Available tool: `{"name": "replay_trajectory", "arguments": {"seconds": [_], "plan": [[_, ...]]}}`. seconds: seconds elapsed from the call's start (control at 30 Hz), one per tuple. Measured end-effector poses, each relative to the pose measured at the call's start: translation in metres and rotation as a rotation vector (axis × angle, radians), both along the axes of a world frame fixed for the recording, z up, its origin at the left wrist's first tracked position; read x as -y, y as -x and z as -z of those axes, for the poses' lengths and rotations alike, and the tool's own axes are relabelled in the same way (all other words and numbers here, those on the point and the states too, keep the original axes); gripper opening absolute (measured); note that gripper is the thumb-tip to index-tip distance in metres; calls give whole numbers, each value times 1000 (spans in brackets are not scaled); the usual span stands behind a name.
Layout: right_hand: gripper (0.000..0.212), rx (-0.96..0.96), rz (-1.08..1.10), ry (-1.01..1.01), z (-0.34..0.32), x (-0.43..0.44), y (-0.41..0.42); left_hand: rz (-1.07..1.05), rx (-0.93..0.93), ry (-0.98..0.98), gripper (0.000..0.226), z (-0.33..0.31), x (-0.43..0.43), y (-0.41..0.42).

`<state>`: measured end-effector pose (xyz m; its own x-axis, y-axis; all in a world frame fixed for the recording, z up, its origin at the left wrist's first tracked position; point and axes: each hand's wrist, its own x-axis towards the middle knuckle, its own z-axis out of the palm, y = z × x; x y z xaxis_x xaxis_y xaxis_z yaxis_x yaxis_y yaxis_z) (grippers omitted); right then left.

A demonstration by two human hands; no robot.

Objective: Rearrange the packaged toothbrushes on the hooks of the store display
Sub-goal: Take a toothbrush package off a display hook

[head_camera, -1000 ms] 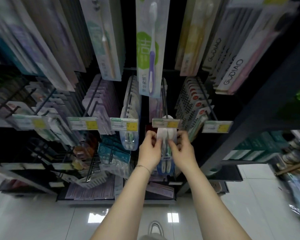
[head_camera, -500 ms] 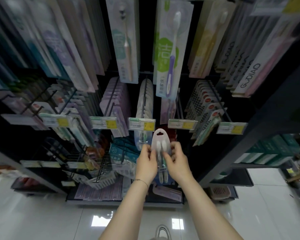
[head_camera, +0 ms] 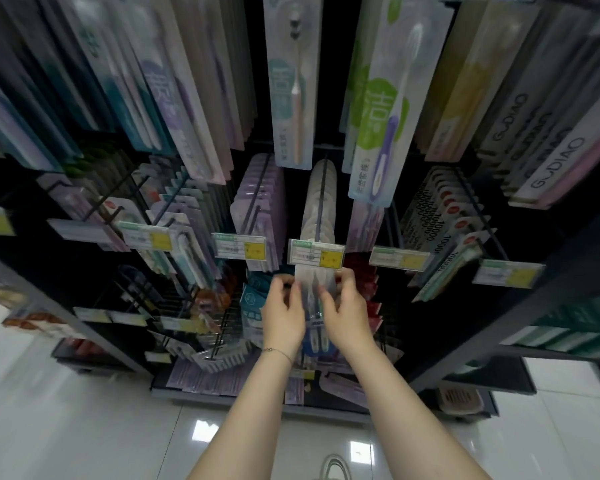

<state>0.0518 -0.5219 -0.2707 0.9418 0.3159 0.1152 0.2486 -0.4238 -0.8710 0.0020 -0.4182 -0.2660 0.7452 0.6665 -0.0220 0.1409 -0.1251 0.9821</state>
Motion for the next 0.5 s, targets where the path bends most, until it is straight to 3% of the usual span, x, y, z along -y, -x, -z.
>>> {"name": "replay_trajectory", "arguments": {"seconds": [0.5], "plan": [[26,23,30,-40,5,1,-1,56,-29,-114,9,0,-2,-6]]}}
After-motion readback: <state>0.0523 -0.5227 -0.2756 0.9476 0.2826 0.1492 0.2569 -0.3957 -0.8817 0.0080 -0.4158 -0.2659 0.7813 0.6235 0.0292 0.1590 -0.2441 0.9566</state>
